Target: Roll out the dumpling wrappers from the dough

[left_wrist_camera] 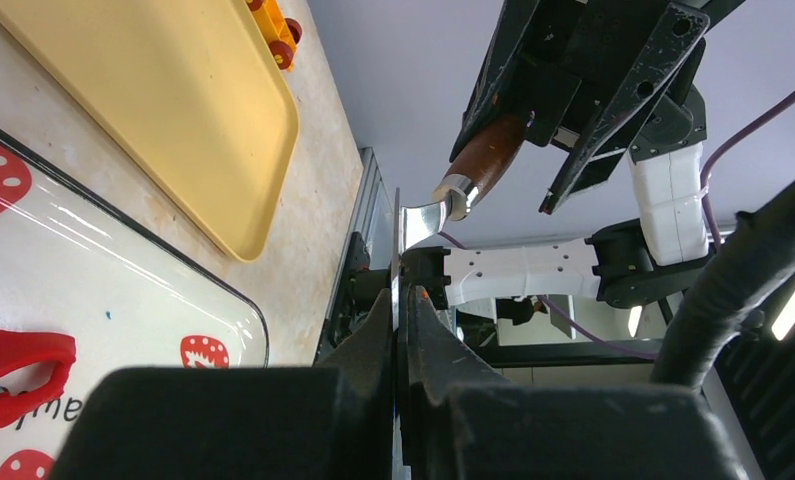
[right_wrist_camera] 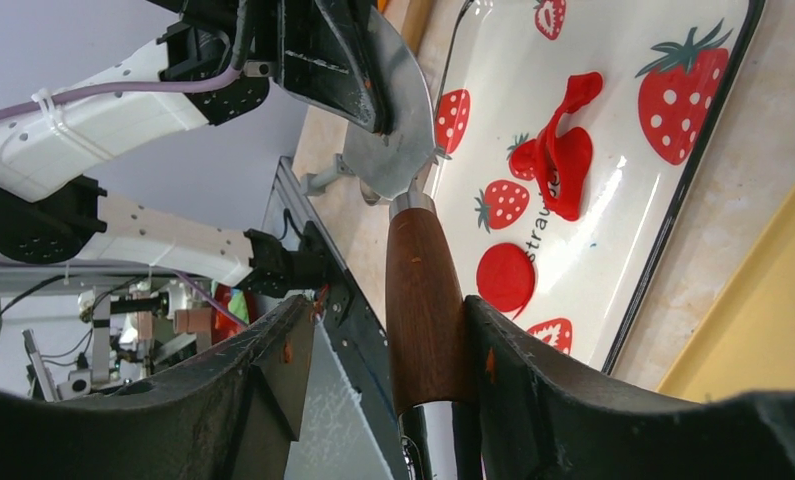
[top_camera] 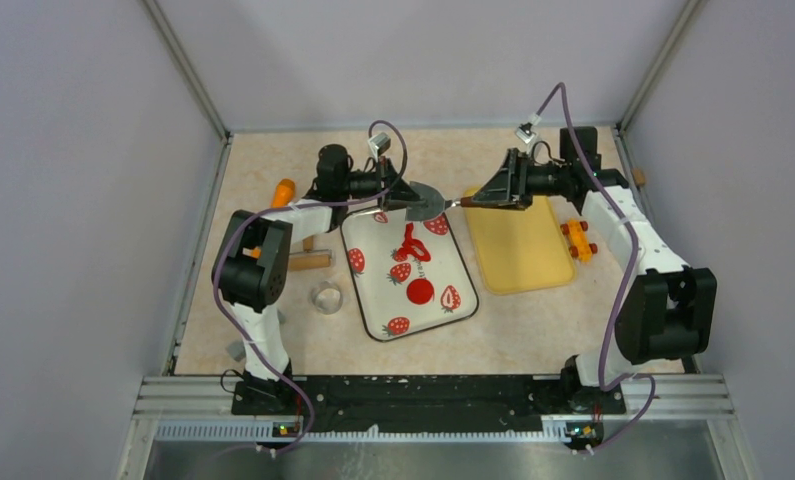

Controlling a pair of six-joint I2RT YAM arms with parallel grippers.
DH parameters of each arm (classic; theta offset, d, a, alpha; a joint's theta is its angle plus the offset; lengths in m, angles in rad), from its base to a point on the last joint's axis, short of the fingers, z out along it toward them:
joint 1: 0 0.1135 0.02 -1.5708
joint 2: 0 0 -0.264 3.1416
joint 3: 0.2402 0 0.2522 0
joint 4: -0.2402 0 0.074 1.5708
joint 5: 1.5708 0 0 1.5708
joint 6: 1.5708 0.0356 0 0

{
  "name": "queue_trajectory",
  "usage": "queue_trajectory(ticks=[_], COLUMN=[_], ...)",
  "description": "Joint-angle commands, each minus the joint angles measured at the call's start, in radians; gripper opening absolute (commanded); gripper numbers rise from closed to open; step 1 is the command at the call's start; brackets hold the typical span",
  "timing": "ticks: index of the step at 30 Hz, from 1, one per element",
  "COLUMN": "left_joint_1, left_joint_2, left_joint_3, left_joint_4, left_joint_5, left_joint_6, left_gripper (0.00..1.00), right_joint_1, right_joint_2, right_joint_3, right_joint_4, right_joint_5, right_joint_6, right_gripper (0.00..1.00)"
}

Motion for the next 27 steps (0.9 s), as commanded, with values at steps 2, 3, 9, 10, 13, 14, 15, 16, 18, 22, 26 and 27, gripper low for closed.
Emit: queue_trajectory(ticks=[2, 3, 9, 10, 13, 14, 15, 16, 18, 22, 26, 27], left_joint_1=[0.003, 0.003, 0.003, 0.003, 0.005, 0.009, 0.015, 0.022, 0.03, 0.032, 0.062, 0.072], left_joint_2=[-0.001, -0.001, -0.01, -0.012, -0.037, -0.053, -0.073, -0.097, -0.15, -0.253, -0.314, -0.32], left_joint_3=[0.034, 0.035, 0.048, 0.053, 0.079, 0.079, 0.081, 0.09, 0.118, 0.144, 0.058, 0.032], left_joint_4=[0.038, 0.033, -0.079, -0.136, -0.336, -0.389, -0.461, -0.558, -0.791, -1.137, -1.247, -1.259], left_joint_5=[-0.001, -0.002, -0.015, -0.022, -0.064, -0.082, -0.114, -0.169, -0.336, -0.828, -1.033, -1.038], left_joint_6=[0.0, 0.003, 0.092, 0.128, 0.29, 0.342, 0.393, 0.465, 0.62, 0.853, 0.925, 0.931], left_gripper=[0.0, 0.0, 0.06, 0.17, 0.5, 0.54, 0.55, 0.56, 0.58, 0.59, 0.54, 0.53], right_joint_1=[0.007, 0.008, 0.007, 0.004, -0.023, -0.038, -0.052, -0.07, -0.091, -0.1, -0.101, -0.101], right_joint_2=[-0.003, -0.003, -0.004, -0.003, 0.004, 0.008, 0.013, 0.017, 0.027, 0.017, 0.0, 0.004], right_joint_3=[0.042, 0.041, 0.042, 0.044, 0.053, 0.06, 0.069, 0.076, 0.093, 0.087, 0.032, 0.021], right_joint_4=[0.016, 0.017, 0.012, 0.003, -0.044, -0.08, -0.124, -0.177, -0.296, -0.477, -0.572, -0.591], right_joint_5=[0.015, 0.016, 0.03, 0.033, 0.011, 0.002, -0.005, -0.015, -0.008, 0.039, 0.081, 0.086], right_joint_6=[-0.015, -0.017, -0.057, -0.074, -0.136, -0.172, -0.217, -0.267, -0.395, -0.577, -0.699, -0.725], right_gripper=[0.51, 0.48, 0.04, 0.0, 0.0, 0.0, 0.0, 0.0, 0.0, 0.0, 0.0, 0.0])
